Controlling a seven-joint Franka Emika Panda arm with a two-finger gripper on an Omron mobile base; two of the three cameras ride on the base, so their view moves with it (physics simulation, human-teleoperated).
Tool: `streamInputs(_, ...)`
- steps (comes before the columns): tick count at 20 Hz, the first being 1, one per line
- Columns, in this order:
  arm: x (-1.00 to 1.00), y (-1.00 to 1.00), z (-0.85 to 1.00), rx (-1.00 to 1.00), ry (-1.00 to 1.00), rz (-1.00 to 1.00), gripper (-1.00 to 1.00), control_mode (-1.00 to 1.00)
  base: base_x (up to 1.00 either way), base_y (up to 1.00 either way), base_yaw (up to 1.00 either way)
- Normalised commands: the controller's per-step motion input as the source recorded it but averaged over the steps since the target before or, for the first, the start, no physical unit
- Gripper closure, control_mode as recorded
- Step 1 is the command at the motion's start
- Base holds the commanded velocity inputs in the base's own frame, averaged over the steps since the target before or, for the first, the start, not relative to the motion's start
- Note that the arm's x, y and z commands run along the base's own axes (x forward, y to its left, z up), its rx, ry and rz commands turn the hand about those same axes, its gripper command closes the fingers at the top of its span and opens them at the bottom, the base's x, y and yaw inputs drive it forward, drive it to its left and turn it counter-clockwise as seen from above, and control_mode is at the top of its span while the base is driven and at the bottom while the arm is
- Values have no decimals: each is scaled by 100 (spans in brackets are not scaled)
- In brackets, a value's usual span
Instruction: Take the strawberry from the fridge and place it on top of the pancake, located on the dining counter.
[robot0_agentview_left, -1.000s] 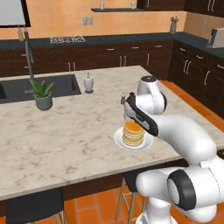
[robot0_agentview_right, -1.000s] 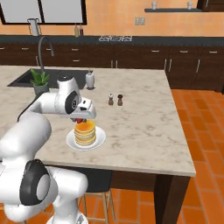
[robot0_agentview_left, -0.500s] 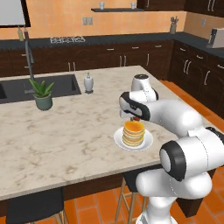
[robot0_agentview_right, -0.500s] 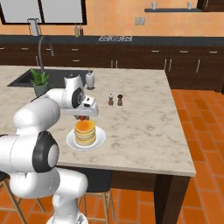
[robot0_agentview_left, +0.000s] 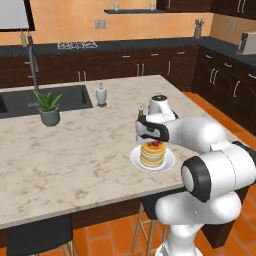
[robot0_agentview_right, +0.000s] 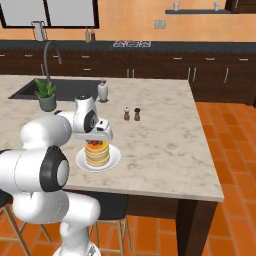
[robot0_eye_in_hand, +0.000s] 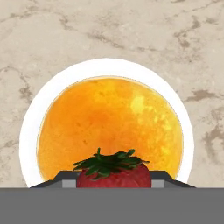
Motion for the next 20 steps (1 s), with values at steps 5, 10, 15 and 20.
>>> streamInputs(5,0,0,-7,0,-7,0,100,-100,0,0,0)
streamInputs(10,0,0,1,0,-2,0,100,-100,0,0,0)
streamInputs(15,1,0,1,0,0,0,100,-100,0,0,0)
streamInputs(20,2,0,0,0,0,0,100,-100,0,0,0)
